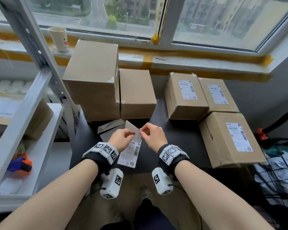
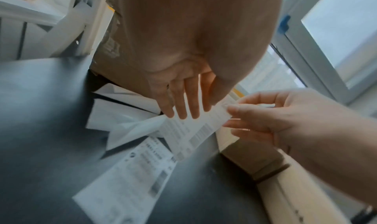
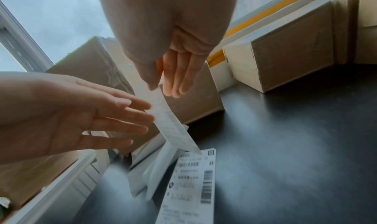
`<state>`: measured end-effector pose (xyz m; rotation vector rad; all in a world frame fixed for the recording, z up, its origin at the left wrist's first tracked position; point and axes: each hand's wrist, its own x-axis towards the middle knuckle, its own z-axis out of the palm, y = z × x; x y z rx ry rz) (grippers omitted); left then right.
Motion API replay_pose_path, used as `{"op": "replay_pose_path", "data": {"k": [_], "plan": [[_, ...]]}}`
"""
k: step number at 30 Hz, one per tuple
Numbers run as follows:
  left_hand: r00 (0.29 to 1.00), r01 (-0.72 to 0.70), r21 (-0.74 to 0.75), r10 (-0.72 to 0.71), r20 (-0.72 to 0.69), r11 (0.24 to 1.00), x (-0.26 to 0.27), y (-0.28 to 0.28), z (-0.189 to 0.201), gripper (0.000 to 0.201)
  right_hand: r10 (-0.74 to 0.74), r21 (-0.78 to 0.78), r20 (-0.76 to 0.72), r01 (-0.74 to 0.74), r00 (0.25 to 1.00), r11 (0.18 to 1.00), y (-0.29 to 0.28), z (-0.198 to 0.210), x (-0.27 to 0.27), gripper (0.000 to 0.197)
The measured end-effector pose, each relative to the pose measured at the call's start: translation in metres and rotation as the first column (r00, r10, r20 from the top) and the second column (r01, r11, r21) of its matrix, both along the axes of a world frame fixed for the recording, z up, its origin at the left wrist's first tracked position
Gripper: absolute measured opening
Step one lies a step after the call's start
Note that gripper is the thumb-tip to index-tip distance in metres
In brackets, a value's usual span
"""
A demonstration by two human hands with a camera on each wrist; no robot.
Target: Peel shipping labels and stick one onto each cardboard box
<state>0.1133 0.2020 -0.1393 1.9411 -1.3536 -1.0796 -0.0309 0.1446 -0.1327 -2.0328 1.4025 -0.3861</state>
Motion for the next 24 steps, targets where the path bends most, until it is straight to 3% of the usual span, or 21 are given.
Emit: {"op": "replay_pose_path", "data": {"k": [5, 9, 14, 24], "plan": [[0.911, -0.203, -0.016, 0.182, -0.37, 0.979, -0.007, -0.019, 0.026, 0.026, 0.039, -0.028, 0.1, -0.037, 0.994, 0.999, -0.008, 0.018, 0.004, 0.009], [0.829, -0.275, -0.001, 0.236, -0.508, 0.961, -0.008, -0.022, 0.042, 0.022, 0.044, -0.007, 0.182, -0.043, 0.982, 0.999, -0.009, 0.023, 0.011, 0.013], [0.783, -0.333, 0.008, 0.281, -0.555, 0.943, -0.003, -0.02, 0.052, 0.017, 0.032, 0.009, 0.286, -0.036, 0.958, 0.999, -0.008, 0.029, 0.016, 0.02], [0.813, -0.337, -0.032, 0.274, -0.514, 0.941, 0.0, -0.012, 0.054, 0.02, -0.006, 0.027, 0.396, -0.005, 0.918, 1.0, -0.004, 0.028, 0.019, 0.019]]}}
